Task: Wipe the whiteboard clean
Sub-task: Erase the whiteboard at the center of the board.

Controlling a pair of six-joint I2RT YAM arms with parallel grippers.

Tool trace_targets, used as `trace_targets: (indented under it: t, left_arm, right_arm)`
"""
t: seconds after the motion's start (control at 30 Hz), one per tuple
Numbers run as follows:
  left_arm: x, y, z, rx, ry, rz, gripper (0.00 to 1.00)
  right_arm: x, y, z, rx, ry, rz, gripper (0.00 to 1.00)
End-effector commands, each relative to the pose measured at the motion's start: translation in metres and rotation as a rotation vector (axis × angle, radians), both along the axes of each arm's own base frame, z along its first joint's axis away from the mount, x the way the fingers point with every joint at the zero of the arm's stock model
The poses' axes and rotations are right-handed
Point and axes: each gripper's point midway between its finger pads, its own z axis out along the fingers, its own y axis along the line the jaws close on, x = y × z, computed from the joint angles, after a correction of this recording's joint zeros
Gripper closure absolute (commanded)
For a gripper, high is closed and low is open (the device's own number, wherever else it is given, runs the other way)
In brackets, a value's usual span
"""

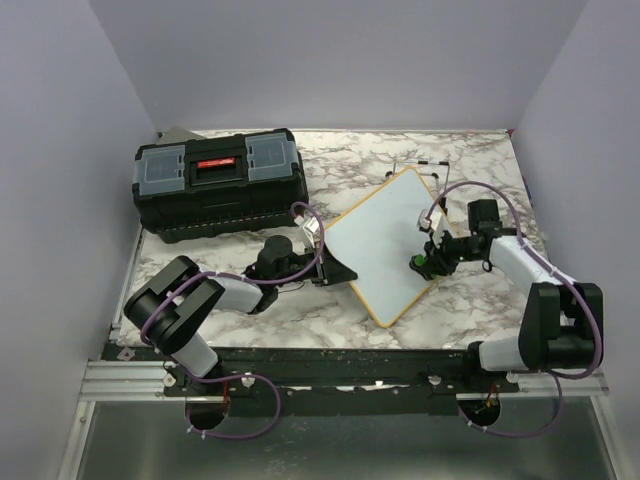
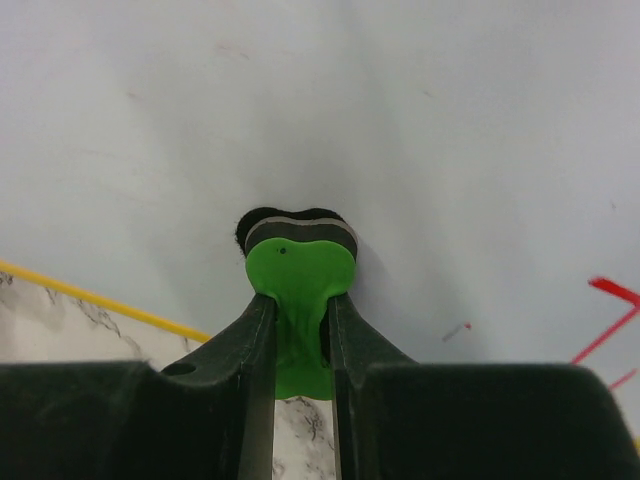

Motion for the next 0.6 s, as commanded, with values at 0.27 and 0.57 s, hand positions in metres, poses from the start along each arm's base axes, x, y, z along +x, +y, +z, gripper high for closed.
trace_targets:
  t: [0.27,0.57]
  left_arm:
    - [-0.009,-0.011,0.047,-0.134,-0.158,-0.084,1.0]
    - [-0.009,-0.012,0.048,-0.133,-0.161,-0.087,1.0]
  right_arm:
    - [0.086,-0.048,0.014,0.053,0.012,-0.303,0.99]
    - [0.004,0.027,-0.017,0.037,0.066,-0.036,0.99]
